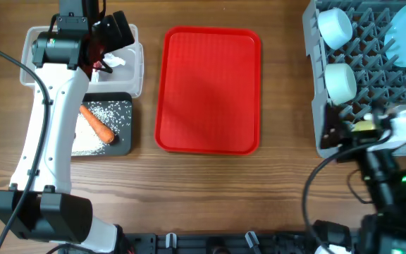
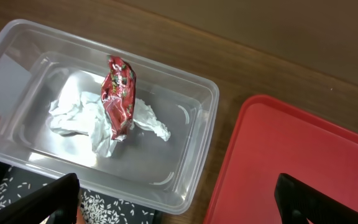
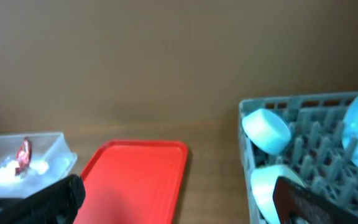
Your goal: Sort waste into correct bins and load items into the dishwasher rack
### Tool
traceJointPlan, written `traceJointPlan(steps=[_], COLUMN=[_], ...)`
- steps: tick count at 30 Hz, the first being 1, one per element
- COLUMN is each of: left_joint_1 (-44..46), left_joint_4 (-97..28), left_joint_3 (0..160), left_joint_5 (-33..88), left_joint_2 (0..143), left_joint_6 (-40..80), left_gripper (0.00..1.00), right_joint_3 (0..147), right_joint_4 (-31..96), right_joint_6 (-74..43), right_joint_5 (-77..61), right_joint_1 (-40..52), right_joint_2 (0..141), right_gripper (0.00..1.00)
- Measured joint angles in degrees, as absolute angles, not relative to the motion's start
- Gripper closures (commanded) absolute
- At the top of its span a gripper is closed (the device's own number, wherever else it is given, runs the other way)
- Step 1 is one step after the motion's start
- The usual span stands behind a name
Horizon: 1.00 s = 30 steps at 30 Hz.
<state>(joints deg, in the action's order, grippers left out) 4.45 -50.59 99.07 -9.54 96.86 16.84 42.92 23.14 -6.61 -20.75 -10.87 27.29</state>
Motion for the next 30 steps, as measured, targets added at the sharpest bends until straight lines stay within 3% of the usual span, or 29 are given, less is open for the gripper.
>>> traceJointPlan(steps=[6, 13, 21, 30], left_joint_1=[4.4, 4.4, 4.4, 4.4], left_joint_4=[-50.6, -50.6, -50.6, -50.6], left_joint_3=[99.0, 99.0, 99.0, 99.0], left_joint_5=[-9.5, -9.5, -9.5, -9.5], left_joint_2=[96.9, 96.9, 96.9, 96.9], left_joint_6=[16.8, 16.8, 16.8, 16.8], left_gripper=[0.0, 0.0, 0.0, 0.0], right_joint_3=[22.4, 7.0, 1.2, 1.1], right_joint_4=[9.9, 2.8, 1.2, 0.1], right_joint_6=[-7.9, -9.9, -15.7, -17.1], right_joint_5=[-14.1, -9.5, -3.0, -2.3], right_joint_1=[-2.5, -0.9, 0.7, 0.7], right_joint_2=[17.0, 10.5, 1.7, 1.1], right_gripper=[0.0, 0.0, 0.0, 0.0])
